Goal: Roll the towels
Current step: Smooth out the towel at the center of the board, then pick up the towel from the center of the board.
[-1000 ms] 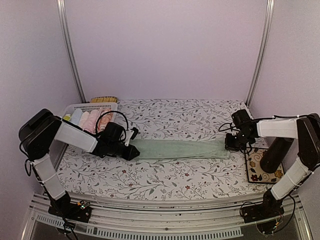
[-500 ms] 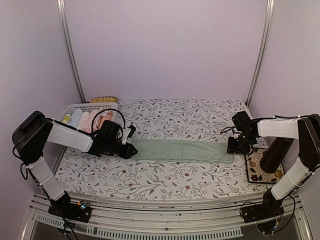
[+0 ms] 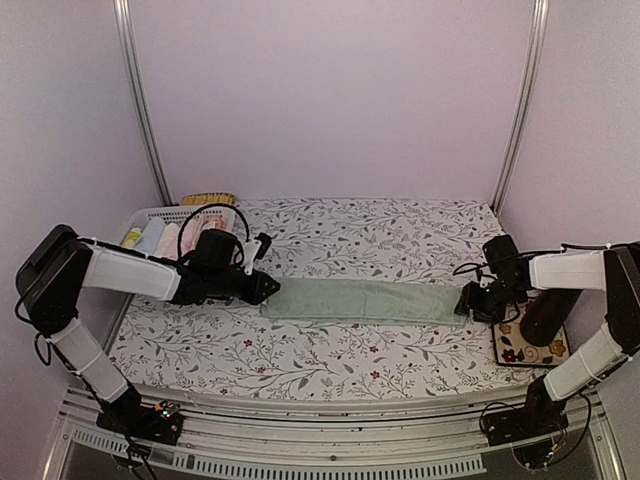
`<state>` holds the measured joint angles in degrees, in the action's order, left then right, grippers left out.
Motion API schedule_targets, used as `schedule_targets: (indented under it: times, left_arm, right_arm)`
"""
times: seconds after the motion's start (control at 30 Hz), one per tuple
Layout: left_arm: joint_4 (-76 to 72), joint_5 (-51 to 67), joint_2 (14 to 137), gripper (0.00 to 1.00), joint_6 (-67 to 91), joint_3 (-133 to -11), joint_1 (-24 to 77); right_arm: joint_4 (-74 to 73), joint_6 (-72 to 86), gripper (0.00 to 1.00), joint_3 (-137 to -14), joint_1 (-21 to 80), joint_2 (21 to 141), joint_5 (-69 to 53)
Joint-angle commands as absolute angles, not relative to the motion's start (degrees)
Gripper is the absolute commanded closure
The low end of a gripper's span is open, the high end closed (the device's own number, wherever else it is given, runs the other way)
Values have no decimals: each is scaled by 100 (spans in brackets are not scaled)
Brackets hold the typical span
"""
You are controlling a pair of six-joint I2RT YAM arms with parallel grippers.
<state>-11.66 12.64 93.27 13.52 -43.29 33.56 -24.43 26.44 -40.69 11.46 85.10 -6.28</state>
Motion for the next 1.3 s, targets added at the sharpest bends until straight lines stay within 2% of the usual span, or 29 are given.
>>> schedule_targets:
  times: [0.0, 0.4, 0.5, 0.57, 0.6, 0.8, 1.1, 1.27]
  left_arm:
    - [-1511, 1387, 9497, 80, 1427, -4607, 3535]
    - [-1455, 1210, 9551, 80, 1340, -4644, 3683]
    - [-1594, 1241, 9554, 80, 1411, -4495, 3691]
    - [-1648, 1212, 9571, 80, 1461, -4430, 3702]
    - [-1657, 1181, 9598, 80, 1487, -4403, 3698]
    - [-1817, 950, 9785, 80, 1659, -4291, 3700]
    - [-1833, 839, 9749, 78, 1784, -4265, 3736]
    - [-1688, 694, 9588, 76, 1767, -4302, 3743]
  right_arm:
    - [-2004, 2945, 43, -3758, 965, 8350, -1174]
    - [-1359, 3304, 62, -3439, 888, 8691, -1521]
    - [-1352, 3342, 79, -3426, 888, 8736, -1297]
    - [-1406, 3346, 95, -3435, 888, 8680, -1135]
    - [-1418, 3348, 97, -3439, 888, 8622, -1084]
    - [-1966, 3196, 98, -3856, 888, 8239, -544]
    - [-3375, 2352, 98, -5195, 952, 7964, 566]
    - [-3972, 2012, 98, -5972, 1960, 8245, 479]
